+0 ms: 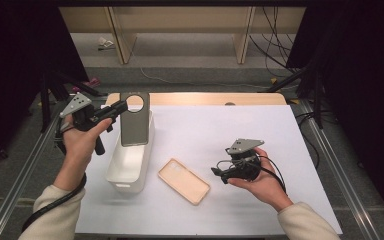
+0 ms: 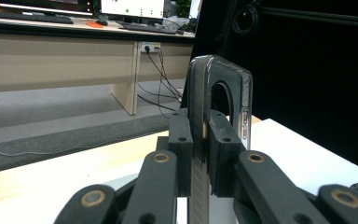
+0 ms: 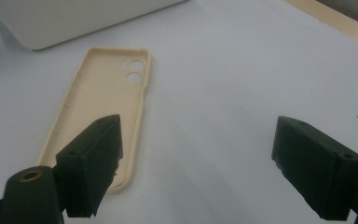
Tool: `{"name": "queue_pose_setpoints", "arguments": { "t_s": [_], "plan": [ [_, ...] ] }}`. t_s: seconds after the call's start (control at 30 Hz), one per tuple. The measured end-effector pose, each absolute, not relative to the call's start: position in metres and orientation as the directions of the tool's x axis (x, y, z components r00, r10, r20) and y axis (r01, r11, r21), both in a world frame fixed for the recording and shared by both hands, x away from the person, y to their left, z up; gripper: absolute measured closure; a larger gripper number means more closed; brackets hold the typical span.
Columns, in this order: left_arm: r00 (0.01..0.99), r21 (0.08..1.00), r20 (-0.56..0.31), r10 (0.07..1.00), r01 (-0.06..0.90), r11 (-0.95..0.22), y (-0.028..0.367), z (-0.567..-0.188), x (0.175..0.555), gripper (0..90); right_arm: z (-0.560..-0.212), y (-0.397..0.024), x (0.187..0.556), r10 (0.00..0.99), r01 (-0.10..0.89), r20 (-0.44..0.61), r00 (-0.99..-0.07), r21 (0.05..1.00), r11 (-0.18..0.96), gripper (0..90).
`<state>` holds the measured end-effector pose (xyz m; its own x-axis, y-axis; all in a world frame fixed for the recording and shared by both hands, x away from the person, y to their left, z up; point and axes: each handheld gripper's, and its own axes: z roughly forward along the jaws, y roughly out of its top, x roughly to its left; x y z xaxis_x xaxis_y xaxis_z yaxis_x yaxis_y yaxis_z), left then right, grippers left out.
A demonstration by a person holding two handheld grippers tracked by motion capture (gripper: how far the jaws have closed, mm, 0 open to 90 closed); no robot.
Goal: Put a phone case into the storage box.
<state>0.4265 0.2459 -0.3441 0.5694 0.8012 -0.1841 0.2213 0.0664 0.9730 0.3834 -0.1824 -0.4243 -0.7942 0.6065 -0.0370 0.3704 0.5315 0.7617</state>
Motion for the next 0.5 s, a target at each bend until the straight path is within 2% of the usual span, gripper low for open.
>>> {"name": "queue_pose_setpoints", "arguments": {
  "t_s": [0.5],
  "plan": [
    [0.567, 0.974, -0.175, 0.805, 0.217, 0.059, 0.259, -0.347, 0.436, 81.3, -0.424, -0.182, 0.384, 0.613, 0.381, -0.022, -0.79, 0.765, 0.519, 17.0]
  ]
}}
